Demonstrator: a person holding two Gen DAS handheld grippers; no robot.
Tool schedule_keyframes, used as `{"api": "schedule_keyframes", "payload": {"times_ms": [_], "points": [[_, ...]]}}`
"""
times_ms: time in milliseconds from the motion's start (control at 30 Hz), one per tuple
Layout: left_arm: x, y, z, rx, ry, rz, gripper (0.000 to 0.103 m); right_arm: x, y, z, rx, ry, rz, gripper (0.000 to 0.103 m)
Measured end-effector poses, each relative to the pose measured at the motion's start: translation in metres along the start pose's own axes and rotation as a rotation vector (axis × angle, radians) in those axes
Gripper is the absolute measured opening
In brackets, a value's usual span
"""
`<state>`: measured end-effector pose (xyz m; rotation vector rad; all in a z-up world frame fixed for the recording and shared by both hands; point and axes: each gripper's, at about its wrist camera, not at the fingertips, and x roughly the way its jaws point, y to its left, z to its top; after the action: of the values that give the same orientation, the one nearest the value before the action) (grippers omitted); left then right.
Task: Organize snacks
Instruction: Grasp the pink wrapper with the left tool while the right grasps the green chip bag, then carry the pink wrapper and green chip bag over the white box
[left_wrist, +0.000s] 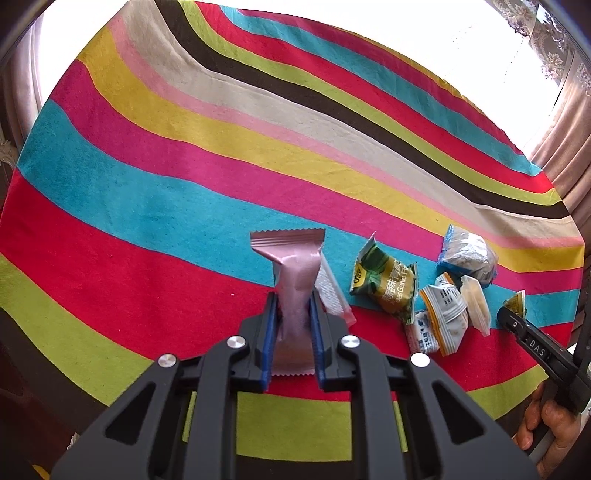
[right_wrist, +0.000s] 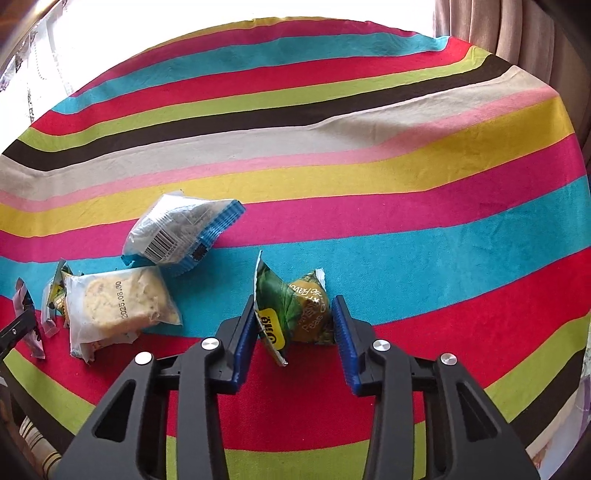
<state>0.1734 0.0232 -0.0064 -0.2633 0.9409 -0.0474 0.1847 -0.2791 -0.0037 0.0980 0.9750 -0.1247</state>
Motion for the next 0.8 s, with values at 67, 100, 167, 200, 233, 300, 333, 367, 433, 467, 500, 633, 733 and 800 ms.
{"api": "schedule_keyframes", "payload": {"times_ms": [67, 100, 167, 200, 233, 300, 333, 367, 433, 467, 500, 633, 733, 800], "points": [[-0.004, -0.003, -0.001, 0.003, -0.007, 0.001, 0.017, -0.004, -0.001, -0.004, 0.000, 0.004, 0.001, 0.038], [-0.006, -0.004, -0.001, 0.007, -0.009, -0.002, 0.017, -0.006, -0.001, -0.005, 0.001, 0.005, 0.002, 0.038], [-0.011, -0.008, -0.003, 0.016, -0.013, -0.006, 0.017, -0.013, -0.005, -0.008, 0.007, 0.003, 0.002, 0.038], [-0.014, -0.011, -0.004, 0.020, -0.014, -0.009, 0.017, -0.017, -0.007, -0.010, 0.008, 0.000, 0.001, 0.038], [-0.017, -0.013, -0.006, 0.025, -0.016, -0.013, 0.017, -0.021, -0.008, -0.011, 0.009, -0.001, 0.000, 0.038], [-0.023, -0.019, -0.008, 0.039, -0.019, -0.018, 0.017, -0.028, -0.012, -0.015, 0.011, -0.005, 0.001, 0.038], [-0.025, -0.022, -0.010, 0.045, -0.021, -0.020, 0.017, -0.031, -0.014, -0.017, 0.016, -0.005, 0.003, 0.038], [-0.028, -0.025, -0.011, 0.051, -0.021, -0.022, 0.017, -0.034, -0.017, -0.020, 0.021, -0.006, 0.003, 0.038], [-0.031, -0.031, -0.015, 0.063, -0.020, -0.026, 0.017, -0.042, -0.023, -0.026, 0.030, -0.006, -0.001, 0.038], [-0.033, -0.034, -0.017, 0.068, -0.019, -0.028, 0.017, -0.046, -0.026, -0.029, 0.035, -0.008, -0.001, 0.038], [-0.035, -0.037, -0.019, 0.074, -0.017, -0.032, 0.017, -0.050, -0.028, -0.031, 0.038, -0.010, -0.001, 0.038], [-0.043, -0.052, -0.028, 0.103, -0.014, -0.050, 0.017, -0.063, -0.042, -0.043, 0.051, -0.005, -0.002, 0.038], [-0.048, -0.064, -0.037, 0.130, -0.007, -0.061, 0.017, -0.071, -0.051, -0.052, 0.061, 0.000, 0.000, 0.038], [-0.052, -0.074, -0.043, 0.149, -0.003, -0.067, 0.017, -0.077, -0.057, -0.058, 0.068, -0.002, 0.002, 0.038]]}}
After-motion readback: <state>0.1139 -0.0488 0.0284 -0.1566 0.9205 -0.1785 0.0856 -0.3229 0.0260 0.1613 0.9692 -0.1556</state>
